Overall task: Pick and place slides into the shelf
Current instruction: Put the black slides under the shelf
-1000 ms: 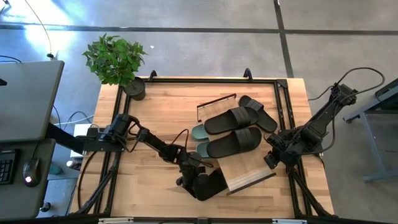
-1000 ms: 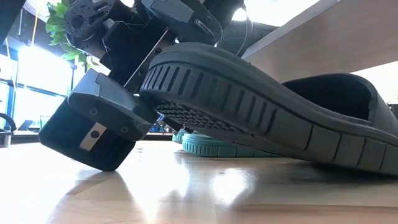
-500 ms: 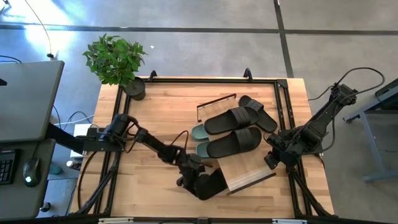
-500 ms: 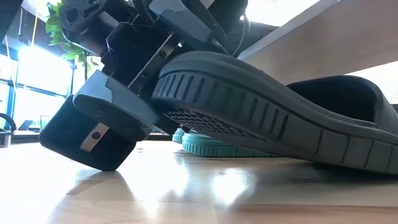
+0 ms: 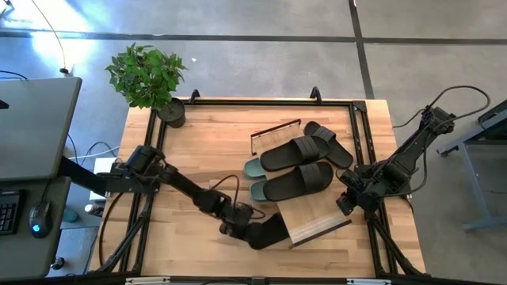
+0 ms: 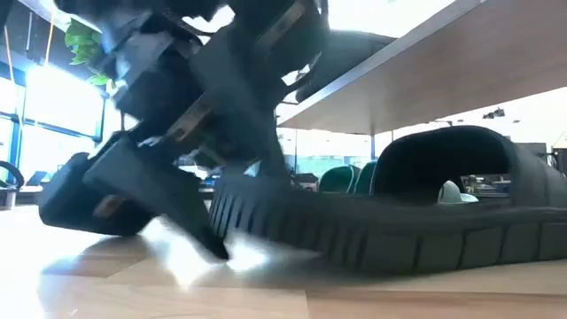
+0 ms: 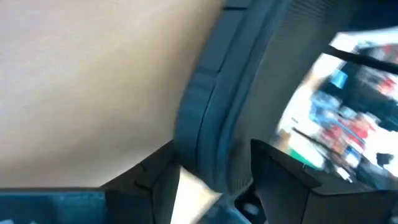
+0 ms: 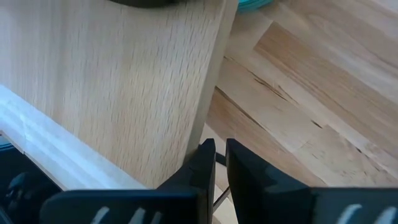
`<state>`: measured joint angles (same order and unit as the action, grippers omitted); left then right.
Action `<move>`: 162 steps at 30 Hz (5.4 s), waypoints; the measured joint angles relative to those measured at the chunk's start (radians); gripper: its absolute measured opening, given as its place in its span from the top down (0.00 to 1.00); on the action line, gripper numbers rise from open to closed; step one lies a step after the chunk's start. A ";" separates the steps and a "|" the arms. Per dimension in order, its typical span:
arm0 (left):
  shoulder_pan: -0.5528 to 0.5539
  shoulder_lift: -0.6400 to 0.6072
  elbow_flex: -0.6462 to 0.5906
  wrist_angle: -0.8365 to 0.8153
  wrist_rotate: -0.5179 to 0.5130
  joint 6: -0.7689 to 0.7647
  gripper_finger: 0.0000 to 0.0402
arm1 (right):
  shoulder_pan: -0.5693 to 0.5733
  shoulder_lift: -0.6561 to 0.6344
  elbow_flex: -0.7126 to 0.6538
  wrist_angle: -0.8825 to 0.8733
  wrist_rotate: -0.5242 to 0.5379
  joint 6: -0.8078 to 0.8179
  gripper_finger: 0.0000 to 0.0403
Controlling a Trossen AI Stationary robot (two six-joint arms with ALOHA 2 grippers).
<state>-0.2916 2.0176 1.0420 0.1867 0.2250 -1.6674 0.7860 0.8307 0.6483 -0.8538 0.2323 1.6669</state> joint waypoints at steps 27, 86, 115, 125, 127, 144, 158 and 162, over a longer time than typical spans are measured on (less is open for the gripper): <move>-0.100 -0.043 0.317 -0.732 -0.581 0.444 0.56 | 0.000 0.000 0.000 -0.002 -0.020 0.008 0.92; -0.147 -0.035 0.299 -0.762 -0.540 0.597 0.56 | 0.000 0.000 0.000 -0.025 -0.038 0.008 0.92; -0.087 0.093 0.299 -0.265 -0.500 0.766 0.56 | 0.000 -0.003 0.000 -0.027 -0.070 -0.010 0.92; -0.082 0.035 0.299 -0.266 -0.603 0.788 0.56 | 0.000 -0.003 0.000 -0.028 -0.150 -0.008 0.92; -0.083 0.028 0.299 -0.279 -0.599 0.788 0.56 | 0.000 -0.003 0.000 -0.029 -0.150 -0.008 0.92; -0.132 0.000 0.297 -0.571 -0.476 0.688 0.56 | 0.000 -0.003 0.000 -0.047 -0.086 -0.027 0.92; -0.107 0.088 0.300 -0.317 -0.480 0.702 0.56 | 0.000 -0.013 0.000 -0.055 -0.083 -0.023 0.92; -0.088 0.096 0.299 -0.268 -0.478 0.722 0.56 | 0.000 -0.013 0.000 -0.054 -0.083 -0.023 0.92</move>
<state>-0.3798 2.1132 1.3413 -0.0818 -0.2535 -0.9456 0.7856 0.8177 0.6487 -0.9082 0.1497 1.6440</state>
